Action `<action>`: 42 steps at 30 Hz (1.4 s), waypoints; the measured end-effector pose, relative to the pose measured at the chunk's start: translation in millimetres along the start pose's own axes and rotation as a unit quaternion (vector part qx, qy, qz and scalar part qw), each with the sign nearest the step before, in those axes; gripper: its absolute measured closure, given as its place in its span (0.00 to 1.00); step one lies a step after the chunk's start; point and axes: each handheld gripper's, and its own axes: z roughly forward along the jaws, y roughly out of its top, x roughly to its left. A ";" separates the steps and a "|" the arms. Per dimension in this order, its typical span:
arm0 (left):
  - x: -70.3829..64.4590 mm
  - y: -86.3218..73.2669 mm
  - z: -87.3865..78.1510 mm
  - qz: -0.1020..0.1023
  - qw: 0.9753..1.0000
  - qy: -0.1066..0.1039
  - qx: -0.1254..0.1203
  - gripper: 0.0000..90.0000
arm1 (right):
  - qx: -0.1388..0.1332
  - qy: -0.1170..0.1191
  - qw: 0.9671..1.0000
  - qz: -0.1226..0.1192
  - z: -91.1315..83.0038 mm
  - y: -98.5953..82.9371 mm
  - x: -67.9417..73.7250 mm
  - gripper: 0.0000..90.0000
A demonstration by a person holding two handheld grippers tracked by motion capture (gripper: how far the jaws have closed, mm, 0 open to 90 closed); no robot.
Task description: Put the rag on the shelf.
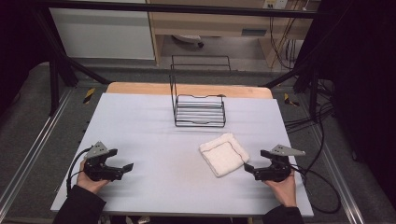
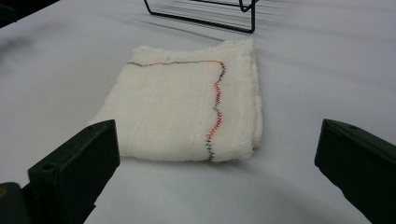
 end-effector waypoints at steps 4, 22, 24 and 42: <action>-0.3 0.0 0.2 0.002 1.000 0.002 0.000 0.06 | 0.000 0.001 1.000 -0.001 -0.1 0.2 -0.1 0.01; -0.3 -1.4 -1.1 0.004 1.000 0.008 0.003 0.06 | 0.023 0.015 0.999 -0.029 13.6 6.9 23.7 0.05; -0.6 -1.4 -1.3 0.003 1.000 0.009 0.001 0.06 | 0.027 0.017 0.999 -0.034 16.6 8.3 28.5 0.06; -0.7 -1.3 -1.9 0.004 1.000 0.014 0.002 0.06 | 0.055 0.033 0.994 -0.092 42.7 14.9 71.3 0.40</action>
